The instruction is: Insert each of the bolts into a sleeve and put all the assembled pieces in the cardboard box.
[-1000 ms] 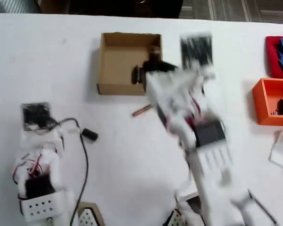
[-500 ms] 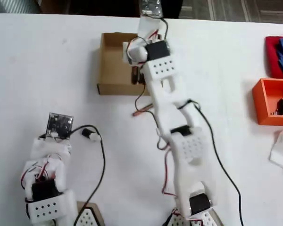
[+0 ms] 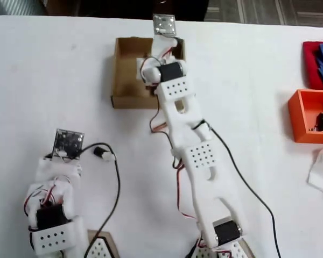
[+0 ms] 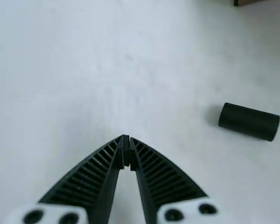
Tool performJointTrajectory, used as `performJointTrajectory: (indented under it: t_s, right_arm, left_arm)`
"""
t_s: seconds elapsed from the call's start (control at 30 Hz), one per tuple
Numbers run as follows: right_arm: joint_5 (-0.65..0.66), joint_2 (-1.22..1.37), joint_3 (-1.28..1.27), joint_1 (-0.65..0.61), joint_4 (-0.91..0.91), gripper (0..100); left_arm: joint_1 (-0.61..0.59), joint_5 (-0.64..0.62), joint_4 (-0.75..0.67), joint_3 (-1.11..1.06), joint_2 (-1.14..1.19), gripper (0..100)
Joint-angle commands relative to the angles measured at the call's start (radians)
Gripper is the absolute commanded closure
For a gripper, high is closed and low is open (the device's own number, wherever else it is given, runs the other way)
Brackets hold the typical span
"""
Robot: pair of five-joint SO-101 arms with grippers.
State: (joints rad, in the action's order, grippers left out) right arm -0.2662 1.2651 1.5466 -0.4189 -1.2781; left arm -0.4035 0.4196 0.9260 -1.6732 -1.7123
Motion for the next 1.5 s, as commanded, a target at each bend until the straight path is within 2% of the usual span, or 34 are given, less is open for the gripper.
performJointTrajectory:
  t_s: [0.0, 0.3, 0.43, 1.03, 1.27, 1.47]
  right_arm:
    - [-0.006, -0.004, 0.069, -0.012, 0.030, 97.8]
    - [-0.011, 0.050, 0.069, -0.031, 0.028, 97.8]
    - [-0.104, 0.070, 0.069, -0.024, 0.027, 97.8]
    - [-0.103, 0.133, 0.069, -0.024, 0.024, 97.3]
    - [-0.103, 0.125, 0.081, -0.027, 0.002, 81.4]
    - [-0.103, 0.077, 0.120, -0.016, -0.007, 86.6]
  left_arm:
    - [-0.009, 0.006, 0.002, -0.027, -0.008, 97]
    - [-0.009, 0.006, 0.002, -0.027, -0.008, 97]
    - [-0.009, 0.006, 0.003, -0.027, -0.008, 97]
    - [-0.009, 0.006, 0.003, -0.027, -0.008, 97]
    - [-0.009, 0.006, 0.003, -0.027, -0.008, 97]
    - [-0.009, 0.006, 0.003, -0.027, -0.008, 97]
